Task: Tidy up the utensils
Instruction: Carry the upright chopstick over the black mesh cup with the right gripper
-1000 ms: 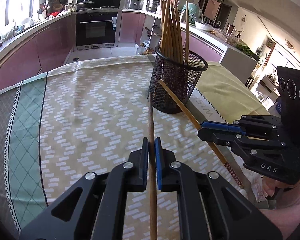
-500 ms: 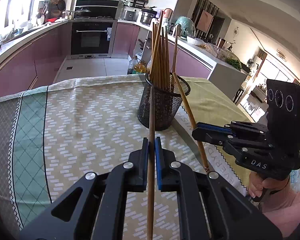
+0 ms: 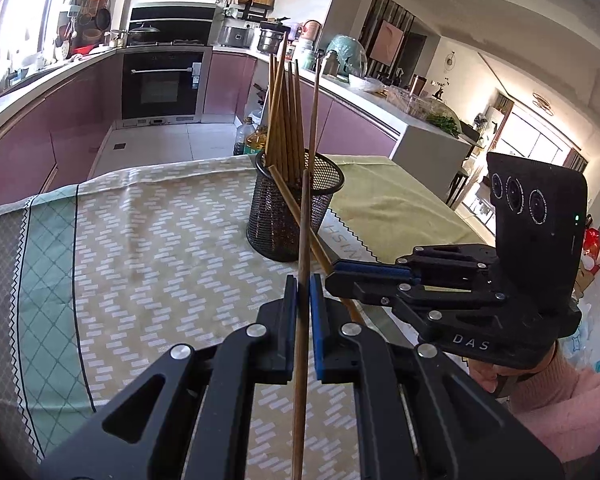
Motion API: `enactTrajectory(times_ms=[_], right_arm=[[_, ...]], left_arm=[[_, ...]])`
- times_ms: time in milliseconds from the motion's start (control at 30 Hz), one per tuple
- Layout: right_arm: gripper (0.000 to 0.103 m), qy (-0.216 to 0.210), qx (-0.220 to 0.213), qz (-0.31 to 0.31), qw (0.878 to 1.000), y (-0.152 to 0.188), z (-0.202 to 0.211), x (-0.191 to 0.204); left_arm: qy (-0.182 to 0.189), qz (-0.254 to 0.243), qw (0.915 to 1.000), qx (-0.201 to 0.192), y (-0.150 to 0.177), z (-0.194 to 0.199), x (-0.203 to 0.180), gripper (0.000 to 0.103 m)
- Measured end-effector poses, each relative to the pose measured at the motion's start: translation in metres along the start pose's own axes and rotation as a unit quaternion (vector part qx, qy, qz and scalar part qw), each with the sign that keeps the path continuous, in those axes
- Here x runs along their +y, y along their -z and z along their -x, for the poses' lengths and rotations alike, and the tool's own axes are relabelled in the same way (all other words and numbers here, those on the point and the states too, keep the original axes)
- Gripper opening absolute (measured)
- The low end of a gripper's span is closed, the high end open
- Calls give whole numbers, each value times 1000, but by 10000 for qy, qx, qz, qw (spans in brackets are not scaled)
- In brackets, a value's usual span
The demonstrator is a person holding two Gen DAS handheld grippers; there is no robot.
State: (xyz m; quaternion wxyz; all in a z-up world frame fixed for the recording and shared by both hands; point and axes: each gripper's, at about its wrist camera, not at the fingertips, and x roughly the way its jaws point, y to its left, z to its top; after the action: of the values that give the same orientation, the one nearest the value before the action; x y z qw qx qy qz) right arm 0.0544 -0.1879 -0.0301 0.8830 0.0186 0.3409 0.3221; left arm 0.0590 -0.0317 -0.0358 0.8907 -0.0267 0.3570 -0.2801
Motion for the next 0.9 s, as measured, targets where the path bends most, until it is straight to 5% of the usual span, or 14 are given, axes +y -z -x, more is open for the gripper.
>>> enactTrajectory(times_ms=[533,900], right_arm=[[5,-73,-55,180,9998,4,2,10],[5,108,-133,-49,9998,3,8,-6]], left_arm=[[53,-84,9993,358,7,-22,-2,8],[-18,13,9997,231,2,-19,1,7]])
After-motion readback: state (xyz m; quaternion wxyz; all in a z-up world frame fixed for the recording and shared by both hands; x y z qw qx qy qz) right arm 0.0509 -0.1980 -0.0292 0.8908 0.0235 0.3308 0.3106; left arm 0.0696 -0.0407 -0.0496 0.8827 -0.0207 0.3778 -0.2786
